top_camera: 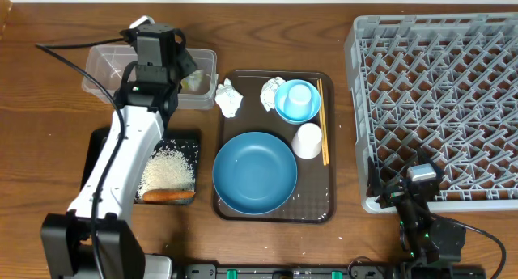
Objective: Sort waste into correct bins and load items into the dishwasher rack
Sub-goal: 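Carry the wrapper with the left gripper into the clear plastic bin, then return the left gripper to the brown tray over the white tissue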
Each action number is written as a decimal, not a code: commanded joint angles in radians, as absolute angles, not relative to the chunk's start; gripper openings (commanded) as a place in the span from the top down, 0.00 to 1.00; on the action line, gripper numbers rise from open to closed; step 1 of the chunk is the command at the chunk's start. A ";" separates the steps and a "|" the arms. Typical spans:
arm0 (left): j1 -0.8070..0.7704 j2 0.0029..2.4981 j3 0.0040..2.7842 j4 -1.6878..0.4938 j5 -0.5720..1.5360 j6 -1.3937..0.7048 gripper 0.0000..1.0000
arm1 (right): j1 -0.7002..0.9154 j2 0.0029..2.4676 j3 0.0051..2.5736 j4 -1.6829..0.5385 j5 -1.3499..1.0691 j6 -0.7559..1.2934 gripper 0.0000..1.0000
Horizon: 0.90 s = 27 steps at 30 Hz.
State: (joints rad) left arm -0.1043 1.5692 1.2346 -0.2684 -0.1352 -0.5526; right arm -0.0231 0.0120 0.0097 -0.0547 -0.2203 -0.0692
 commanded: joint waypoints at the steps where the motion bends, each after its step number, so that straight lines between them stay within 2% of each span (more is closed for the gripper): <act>1: -0.097 1.576 1.241 -0.267 -0.143 -0.559 0.29 | -0.032 0.007 0.006 -0.055 -0.218 -0.057 0.01; 4: -0.097 1.570 1.241 -0.280 -0.087 -0.558 0.23 | -0.032 0.007 0.006 -0.055 -0.218 -0.057 0.01; 9: -0.105 1.536 1.241 -0.313 0.175 -0.530 0.16 | -0.032 0.007 0.006 -0.055 -0.218 -0.057 0.01; 14: -0.172 1.526 1.241 -0.385 0.361 -0.559 0.14 | -0.032 0.007 0.006 -0.055 -0.218 -0.057 0.01; 16: -0.206 1.526 1.241 -0.416 0.375 -0.559 0.08 | -0.032 0.007 0.006 -0.055 -0.218 -0.057 0.01; 22: -0.264 1.526 1.242 -0.413 0.340 -0.543 0.06 | -0.032 0.007 0.006 -0.055 -0.218 -0.057 0.01; 27: -0.289 1.534 1.265 -0.508 0.243 -0.516 0.06 | -0.032 0.007 0.006 -0.055 -0.218 -0.057 0.01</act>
State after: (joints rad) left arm -0.2752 1.5482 1.2350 -0.4721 0.3122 -0.5488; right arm -0.0231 0.0120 0.0097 -0.0547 -0.2199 -0.0692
